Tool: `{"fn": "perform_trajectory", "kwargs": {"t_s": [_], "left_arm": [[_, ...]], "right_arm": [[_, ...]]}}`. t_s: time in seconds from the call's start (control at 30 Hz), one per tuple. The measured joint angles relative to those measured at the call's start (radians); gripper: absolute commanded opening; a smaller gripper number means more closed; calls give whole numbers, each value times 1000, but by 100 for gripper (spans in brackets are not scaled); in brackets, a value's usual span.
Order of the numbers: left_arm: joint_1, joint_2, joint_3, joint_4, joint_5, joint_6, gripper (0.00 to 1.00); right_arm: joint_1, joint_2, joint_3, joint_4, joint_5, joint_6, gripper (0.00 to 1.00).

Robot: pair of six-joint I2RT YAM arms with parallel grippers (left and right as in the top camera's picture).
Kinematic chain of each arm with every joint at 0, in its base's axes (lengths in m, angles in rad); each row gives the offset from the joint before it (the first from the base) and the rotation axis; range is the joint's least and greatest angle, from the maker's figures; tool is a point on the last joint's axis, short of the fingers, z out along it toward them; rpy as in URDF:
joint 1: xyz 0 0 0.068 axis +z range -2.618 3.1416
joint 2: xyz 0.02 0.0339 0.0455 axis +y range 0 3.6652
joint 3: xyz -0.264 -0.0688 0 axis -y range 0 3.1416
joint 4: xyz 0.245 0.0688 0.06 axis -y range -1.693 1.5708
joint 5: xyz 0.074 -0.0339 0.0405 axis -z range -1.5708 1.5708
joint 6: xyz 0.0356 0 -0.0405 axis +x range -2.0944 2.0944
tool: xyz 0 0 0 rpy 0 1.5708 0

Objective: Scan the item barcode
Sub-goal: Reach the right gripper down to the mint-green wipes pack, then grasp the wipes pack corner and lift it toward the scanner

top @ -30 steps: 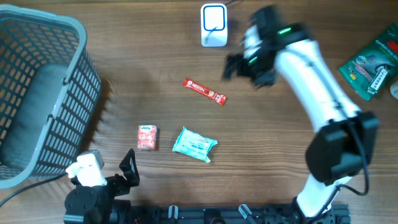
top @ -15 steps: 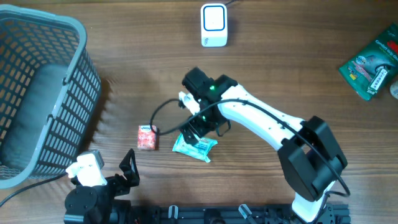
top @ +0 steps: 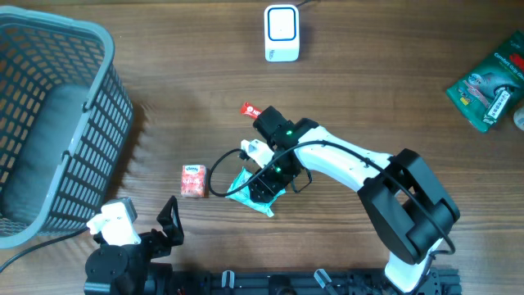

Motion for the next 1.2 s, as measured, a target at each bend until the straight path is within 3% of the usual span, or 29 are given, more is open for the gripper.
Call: {"fn": "perform_trajectory", "kwargs": {"t_s": [0.1,0.13,0.3,0.47,0.63,0.8,0.87,1.03,1.13,1.2], "left_arm": [[0,0,0,0,0,0,100],[0,0,0,0,0,0,100],[0,0,0,0,0,0,100],[0,0,0,0,0,0,100],[0,0,0,0,0,0,100],[0,0,0,0,0,0,100],[0,0,0,0,0,0,100],[0,0,0,0,0,0,100],[0,0,0,0,0,0,100],[0,0,0,0,0,0,100]], "right_arm": [[0,0,-17,3,6,39,9],[0,0,-19,-4,-2,60,4],[-23,1,59,-161,-73,251,4],[-158,6,276,-576,-211,687,4],[-239,6,305,-731,-480,1028,4],[-264,6,305,-616,-729,1358,4],[-279,6,305,-515,-765,1585,4],[-320,6,306,-316,-787,1931,5],[-357,6,306,-296,-829,2067,5],[-391,6,307,-380,-846,2099,4]]}}
